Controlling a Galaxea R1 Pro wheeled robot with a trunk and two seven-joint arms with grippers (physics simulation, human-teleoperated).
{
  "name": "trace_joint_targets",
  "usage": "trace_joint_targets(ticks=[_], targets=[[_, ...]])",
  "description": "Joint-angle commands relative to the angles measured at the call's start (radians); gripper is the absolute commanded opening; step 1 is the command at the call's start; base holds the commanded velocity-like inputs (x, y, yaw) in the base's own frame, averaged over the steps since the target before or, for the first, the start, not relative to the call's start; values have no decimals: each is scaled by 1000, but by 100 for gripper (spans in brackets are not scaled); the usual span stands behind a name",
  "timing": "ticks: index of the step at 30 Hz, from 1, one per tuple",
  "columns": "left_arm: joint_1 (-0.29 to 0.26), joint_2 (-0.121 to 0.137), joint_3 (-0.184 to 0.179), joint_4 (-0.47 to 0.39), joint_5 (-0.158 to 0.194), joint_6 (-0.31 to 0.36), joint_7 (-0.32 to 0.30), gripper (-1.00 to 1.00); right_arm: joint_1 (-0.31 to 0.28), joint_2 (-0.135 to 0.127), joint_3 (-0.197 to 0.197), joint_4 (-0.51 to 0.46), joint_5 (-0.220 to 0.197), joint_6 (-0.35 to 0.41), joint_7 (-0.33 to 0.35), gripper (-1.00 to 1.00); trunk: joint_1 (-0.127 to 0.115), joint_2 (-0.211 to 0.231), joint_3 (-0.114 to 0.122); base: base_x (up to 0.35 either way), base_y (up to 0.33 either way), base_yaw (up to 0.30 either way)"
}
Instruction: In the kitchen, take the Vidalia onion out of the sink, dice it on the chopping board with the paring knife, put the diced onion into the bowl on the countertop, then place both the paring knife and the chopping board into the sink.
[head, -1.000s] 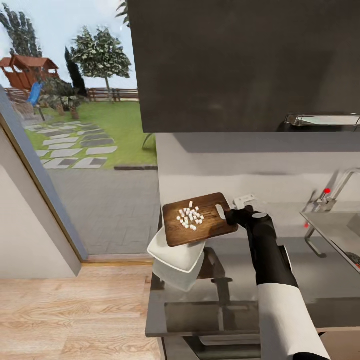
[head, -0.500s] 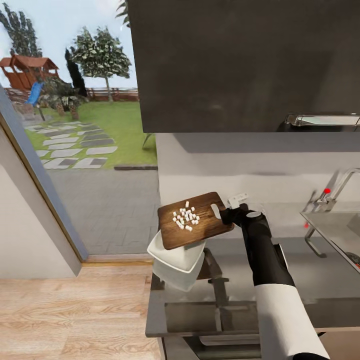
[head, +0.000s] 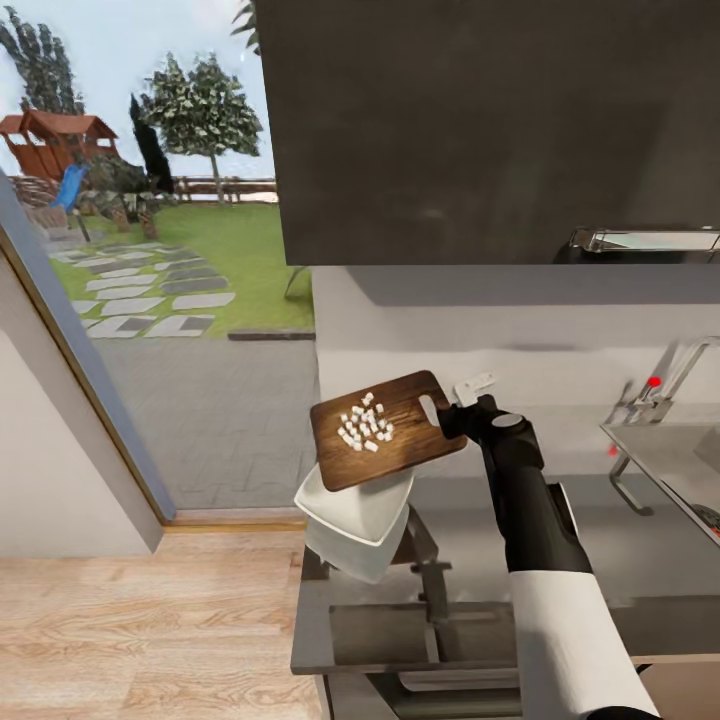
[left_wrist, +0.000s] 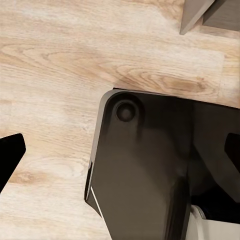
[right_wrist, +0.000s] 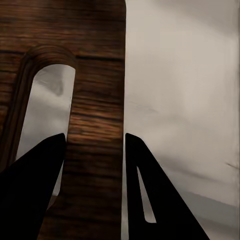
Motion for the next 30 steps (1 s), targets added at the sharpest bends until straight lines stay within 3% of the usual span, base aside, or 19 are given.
trace_joint_targets(ticks=[1, 20, 30], targets=[[0, 0, 1, -1, 8, 0, -6, 100, -1, 1, -2, -3, 10, 2, 10, -100, 1, -2, -2, 0, 0, 0], [0, 0, 1, 0, 8, 0, -6, 100, -1, 1, -1, -6, 14, -1, 6, -100, 1, -2, -2, 0, 0, 0], [0, 0, 1, 0, 8, 0, -6, 100, -1, 1, 0, -6, 20, -3, -43, -100, 1, -2, -2, 0, 0, 0]])
